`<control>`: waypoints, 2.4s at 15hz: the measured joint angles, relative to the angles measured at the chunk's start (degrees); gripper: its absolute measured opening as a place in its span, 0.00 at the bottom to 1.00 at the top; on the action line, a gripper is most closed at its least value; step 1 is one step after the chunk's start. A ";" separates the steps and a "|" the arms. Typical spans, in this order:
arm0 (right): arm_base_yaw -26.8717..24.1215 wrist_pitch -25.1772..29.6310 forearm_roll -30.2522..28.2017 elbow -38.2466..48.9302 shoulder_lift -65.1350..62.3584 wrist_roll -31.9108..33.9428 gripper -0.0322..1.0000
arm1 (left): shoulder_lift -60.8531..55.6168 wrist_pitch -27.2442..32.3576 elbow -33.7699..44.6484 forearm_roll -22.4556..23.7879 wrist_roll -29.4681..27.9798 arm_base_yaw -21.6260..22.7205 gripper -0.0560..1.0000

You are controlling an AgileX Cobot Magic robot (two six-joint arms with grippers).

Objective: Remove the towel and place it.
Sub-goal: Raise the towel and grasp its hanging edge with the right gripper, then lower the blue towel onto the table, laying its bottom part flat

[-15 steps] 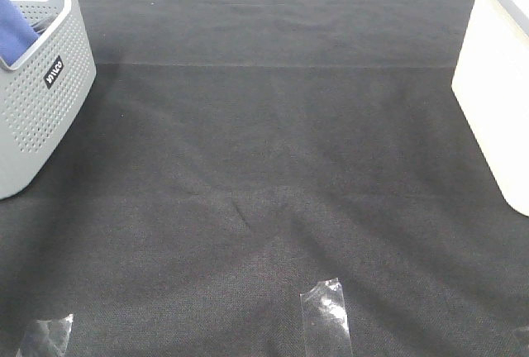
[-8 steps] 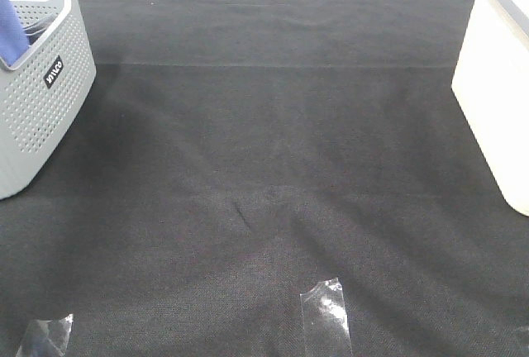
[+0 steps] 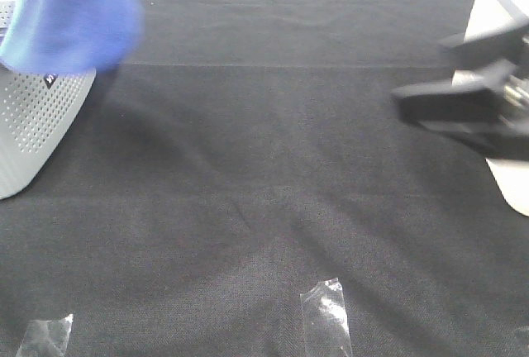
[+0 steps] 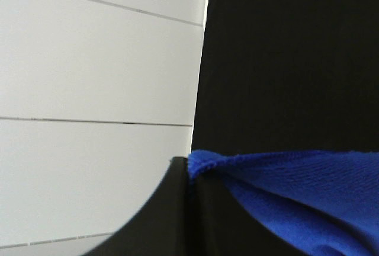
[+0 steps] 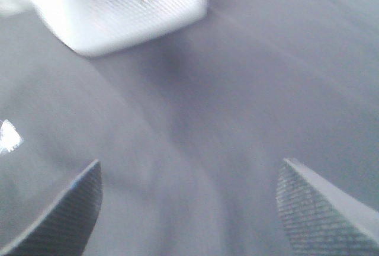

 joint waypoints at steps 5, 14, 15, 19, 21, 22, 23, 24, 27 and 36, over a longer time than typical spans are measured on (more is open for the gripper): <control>0.00 13.18 9.57 -11.12 18.16 -14.67 0.77 | 0.00 -4.13 0.00 0.23 0.00 -7.10 0.05; 8.02 20.80 11.75 -28.71 37.01 -14.32 0.77 | 1.26 -9.34 0.00 0.06 0.11 -8.14 0.05; 9.22 20.00 11.69 -29.62 37.59 -14.09 0.77 | 1.32 -10.08 0.00 0.00 0.11 -8.14 0.05; 10.94 20.86 11.06 -30.88 37.64 -12.55 0.76 | 2.23 -10.43 0.00 1.20 0.11 -8.14 0.05; 10.94 21.49 8.37 -30.88 37.64 -11.17 0.70 | 3.15 -10.43 0.00 3.95 0.11 -8.14 0.05; 10.94 21.54 6.88 -30.88 37.64 -9.74 0.62 | 3.50 -10.43 0.00 4.64 0.11 -8.14 0.05; 10.94 21.54 6.07 -30.88 37.64 -8.25 0.51 | 3.55 -10.43 0.00 4.98 0.11 -8.14 0.05; 10.94 21.43 5.73 -31.00 37.64 -6.99 0.38 | 3.61 -10.43 0.00 5.04 0.00 -8.14 0.05; 10.94 21.14 4.70 -32.83 37.64 -3.50 0.08 | 4.87 -10.43 0.00 5.16 -0.06 -8.14 0.05; 10.94 11.17 -15.36 -37.82 37.07 34.95 0.03 | 7.10 -8.94 0.00 5.16 -13.52 -8.08 0.05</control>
